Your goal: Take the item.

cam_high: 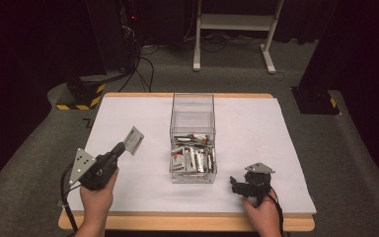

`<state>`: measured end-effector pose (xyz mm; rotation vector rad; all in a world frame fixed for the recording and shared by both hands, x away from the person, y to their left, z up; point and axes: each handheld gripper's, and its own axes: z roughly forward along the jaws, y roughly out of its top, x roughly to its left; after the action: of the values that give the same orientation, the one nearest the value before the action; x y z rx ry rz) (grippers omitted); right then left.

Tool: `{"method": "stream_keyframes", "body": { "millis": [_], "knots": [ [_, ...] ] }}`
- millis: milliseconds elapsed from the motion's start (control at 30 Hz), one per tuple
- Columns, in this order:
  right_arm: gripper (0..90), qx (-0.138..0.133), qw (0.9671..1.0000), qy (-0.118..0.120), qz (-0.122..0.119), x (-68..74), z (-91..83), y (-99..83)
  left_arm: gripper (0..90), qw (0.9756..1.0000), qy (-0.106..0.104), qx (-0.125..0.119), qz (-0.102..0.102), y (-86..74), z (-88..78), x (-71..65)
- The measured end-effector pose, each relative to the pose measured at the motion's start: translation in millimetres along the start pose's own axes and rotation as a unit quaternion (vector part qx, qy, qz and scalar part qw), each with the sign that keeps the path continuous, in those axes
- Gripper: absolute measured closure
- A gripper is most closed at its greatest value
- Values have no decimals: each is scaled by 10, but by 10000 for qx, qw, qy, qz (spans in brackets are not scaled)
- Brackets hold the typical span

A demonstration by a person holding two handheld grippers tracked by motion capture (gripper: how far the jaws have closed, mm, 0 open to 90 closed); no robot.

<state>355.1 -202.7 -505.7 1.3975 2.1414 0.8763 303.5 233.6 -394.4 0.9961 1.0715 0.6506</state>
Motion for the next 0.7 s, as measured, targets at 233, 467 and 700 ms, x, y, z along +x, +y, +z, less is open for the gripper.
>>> {"method": "stream_keyframes", "body": {
  "millis": [233, 467, 700],
  "knots": [
    [110, 0, 10000, 1, -1, 0, 0, 0, 900, 9997, 234, -100, 66, 65, -27, 157],
    [110, -1, 10000, -1, -1, 0, 0, 0, 900, 9988, 457, -78, 137, 51, -14, 303],
    [110, -6, 10000, -5, -4, 0, 0, -1, 900, 9977, 663, -57, 161, -5, 33, 446]
  ]
}}
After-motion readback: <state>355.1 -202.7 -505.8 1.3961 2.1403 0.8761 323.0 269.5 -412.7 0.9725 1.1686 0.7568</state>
